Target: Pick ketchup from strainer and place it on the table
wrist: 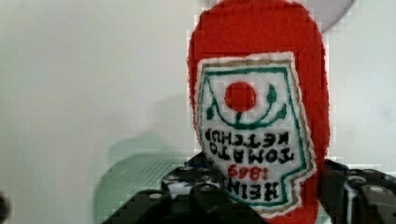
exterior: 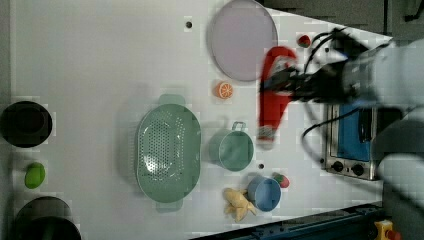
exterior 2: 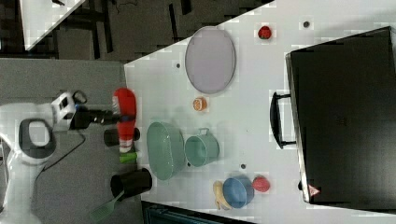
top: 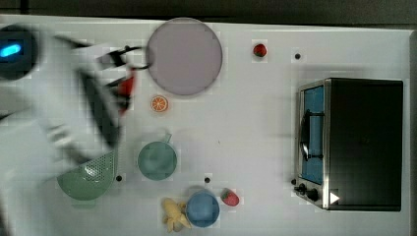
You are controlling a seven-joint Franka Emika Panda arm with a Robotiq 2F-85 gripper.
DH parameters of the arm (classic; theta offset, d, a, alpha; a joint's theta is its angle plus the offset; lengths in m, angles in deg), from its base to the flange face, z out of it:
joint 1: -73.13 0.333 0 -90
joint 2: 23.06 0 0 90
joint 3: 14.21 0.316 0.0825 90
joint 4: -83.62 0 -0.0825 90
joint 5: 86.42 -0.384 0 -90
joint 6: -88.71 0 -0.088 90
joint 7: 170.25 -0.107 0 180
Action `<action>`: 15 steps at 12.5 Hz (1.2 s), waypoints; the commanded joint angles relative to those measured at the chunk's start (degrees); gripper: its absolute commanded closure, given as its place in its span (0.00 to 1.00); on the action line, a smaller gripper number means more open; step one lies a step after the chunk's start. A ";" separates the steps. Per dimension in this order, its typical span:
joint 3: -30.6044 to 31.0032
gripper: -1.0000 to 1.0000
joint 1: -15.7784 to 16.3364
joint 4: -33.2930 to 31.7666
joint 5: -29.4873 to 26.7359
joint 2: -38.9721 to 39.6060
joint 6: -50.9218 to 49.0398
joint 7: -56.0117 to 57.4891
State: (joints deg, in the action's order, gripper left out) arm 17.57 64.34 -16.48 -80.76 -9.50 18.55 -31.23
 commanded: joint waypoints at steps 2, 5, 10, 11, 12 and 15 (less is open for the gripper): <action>-10.34 0.42 -5.54 -0.57 0.14 0.83 0.65 22.01; -16.59 0.42 -5.63 -3.44 0.15 0.83 5.53 25.38; -20.65 0.42 -5.68 -15.06 0.15 0.84 19.45 25.36; -20.80 0.42 -5.68 -17.75 0.14 0.86 22.05 25.36; -20.87 0.42 -5.67 -20.37 0.14 0.87 24.00 25.36; -20.91 0.42 -5.67 -26.46 0.11 1.77 28.67 24.93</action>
State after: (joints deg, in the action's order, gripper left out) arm -4.36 57.80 -42.49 -80.69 -7.43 45.03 -8.36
